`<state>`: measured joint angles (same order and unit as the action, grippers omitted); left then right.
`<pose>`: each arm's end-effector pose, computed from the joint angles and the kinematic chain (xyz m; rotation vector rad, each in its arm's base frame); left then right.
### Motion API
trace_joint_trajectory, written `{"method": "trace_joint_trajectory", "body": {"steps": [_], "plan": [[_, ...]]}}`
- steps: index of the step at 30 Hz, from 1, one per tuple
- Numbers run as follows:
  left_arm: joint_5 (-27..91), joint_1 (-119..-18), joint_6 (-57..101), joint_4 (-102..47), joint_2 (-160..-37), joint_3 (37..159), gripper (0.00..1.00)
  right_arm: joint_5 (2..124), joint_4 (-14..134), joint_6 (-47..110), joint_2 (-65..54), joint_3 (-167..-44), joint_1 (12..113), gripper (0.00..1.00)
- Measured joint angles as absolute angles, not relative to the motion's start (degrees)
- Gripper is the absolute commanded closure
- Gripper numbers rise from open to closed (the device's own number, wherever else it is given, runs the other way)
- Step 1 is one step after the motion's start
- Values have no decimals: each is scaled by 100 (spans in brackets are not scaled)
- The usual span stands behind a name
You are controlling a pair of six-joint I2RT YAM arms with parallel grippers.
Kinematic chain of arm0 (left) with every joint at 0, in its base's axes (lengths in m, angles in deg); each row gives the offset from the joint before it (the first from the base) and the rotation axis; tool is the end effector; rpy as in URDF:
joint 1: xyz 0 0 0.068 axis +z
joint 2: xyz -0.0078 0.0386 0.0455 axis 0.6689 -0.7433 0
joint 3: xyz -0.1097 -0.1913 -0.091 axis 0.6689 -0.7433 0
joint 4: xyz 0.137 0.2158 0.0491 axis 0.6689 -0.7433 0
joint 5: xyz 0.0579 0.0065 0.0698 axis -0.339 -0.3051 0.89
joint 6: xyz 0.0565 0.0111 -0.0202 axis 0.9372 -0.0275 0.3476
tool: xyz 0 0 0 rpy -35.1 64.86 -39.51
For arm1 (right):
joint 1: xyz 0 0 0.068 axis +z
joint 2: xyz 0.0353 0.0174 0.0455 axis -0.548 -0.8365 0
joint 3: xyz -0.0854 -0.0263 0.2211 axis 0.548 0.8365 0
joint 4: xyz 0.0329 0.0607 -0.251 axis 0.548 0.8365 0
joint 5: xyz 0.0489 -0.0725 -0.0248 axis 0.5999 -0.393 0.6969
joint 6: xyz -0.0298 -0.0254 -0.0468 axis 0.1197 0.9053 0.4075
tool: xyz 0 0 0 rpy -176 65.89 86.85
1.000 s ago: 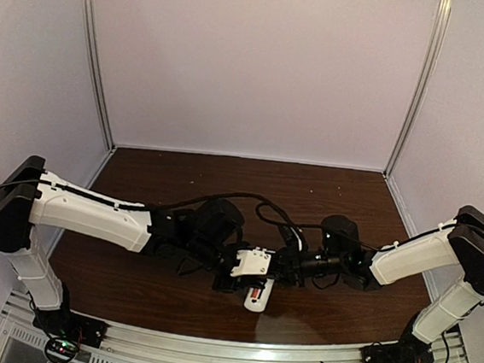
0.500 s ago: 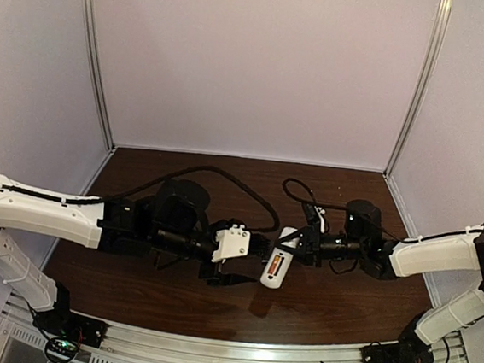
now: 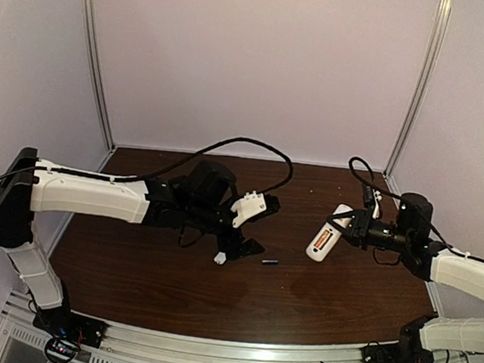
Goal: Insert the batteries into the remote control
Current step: Pick up the battery from the center of the board.
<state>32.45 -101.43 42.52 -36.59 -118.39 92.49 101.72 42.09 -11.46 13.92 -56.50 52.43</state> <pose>0.1876 -0.3302 0.2087 1.3355 1.8182 -0.6366 0.2221 0.1123 0.1932 -0.0754 2.0951 1.5373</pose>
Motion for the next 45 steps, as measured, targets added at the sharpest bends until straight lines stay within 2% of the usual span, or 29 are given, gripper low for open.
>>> {"method": "trace_joint_trajectory", "body": {"steps": [4, 11, 17, 27, 33, 36, 41, 45], "plan": [[3155, -9970, 4208, -4162, -12783, 10090, 38, 10192, 4449, -927, 1862, -5466, 4981, 100], [3083, -9902, 4289, -5174, -14068, 11240, 56, 10170, 4967, -600, 2277, -5333, 4823, 100], [3063, -9902, 4427, -5751, -14665, 12009, 57, 10153, 5356, -436, 2321, -5331, 4583, 100], [3048, -9941, 4687, -6155, -15207, 12554, 58, 10177, 5566, -335, 2377, -5267, 4327, 100], [3050, -9974, 4752, -6347, -15657, 13008, 63, 10190, 5667, -283, 2377, -5267, 4249, 100], [3054, -9979, 4778, -6443, -15825, 13255, 70, 10196, 5684, -254, 2377, -5267, 4229, 100], [3131, -9990, 4851, -6520, -15989, 13491, 93, 10209, 5756, -191, 2380, -5267, 4203, 100], [3231, -10014, 4903, -6542, -15948, 13430, 100, 10212, 5800, -171, 2380, -5267, 4185, 100]]}}
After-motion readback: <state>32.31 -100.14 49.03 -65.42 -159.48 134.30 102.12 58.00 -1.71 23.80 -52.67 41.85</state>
